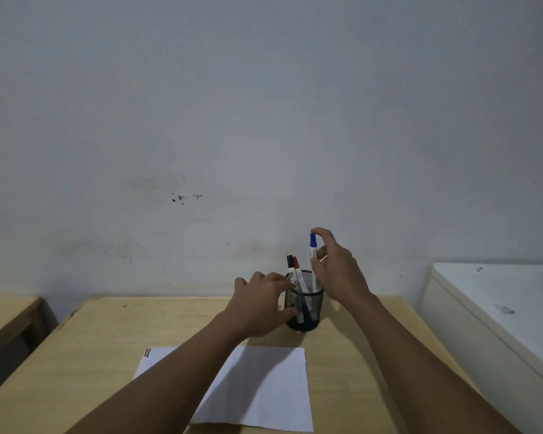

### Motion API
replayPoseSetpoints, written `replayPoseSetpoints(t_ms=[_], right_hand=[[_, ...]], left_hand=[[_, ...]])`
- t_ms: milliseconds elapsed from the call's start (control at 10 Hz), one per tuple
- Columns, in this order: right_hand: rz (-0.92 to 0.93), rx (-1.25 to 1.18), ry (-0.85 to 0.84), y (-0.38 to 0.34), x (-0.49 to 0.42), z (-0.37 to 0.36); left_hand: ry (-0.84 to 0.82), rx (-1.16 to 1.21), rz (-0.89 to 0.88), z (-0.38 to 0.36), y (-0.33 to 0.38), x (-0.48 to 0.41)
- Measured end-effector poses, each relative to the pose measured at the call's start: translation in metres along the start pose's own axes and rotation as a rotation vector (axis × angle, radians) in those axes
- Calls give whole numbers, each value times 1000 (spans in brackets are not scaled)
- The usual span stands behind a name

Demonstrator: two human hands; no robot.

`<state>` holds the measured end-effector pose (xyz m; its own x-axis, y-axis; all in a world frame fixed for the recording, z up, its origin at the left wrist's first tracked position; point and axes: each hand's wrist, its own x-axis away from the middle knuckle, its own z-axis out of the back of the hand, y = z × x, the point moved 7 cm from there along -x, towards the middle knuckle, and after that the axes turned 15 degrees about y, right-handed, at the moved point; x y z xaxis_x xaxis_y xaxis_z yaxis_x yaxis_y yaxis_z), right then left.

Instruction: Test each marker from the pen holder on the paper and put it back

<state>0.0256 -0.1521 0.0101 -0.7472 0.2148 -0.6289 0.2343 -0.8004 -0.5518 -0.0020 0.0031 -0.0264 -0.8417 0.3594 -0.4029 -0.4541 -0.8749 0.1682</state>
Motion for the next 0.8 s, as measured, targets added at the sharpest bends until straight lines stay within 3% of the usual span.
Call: replayPoseSetpoints(t_ms=[400, 800], right_hand=[[-56, 205, -205, 35, 4, -42], [92, 145, -56, -30, 9, -3]], left_hand=[[3, 32, 7, -9, -4, -1], [124, 18, 111, 51, -36, 14]])
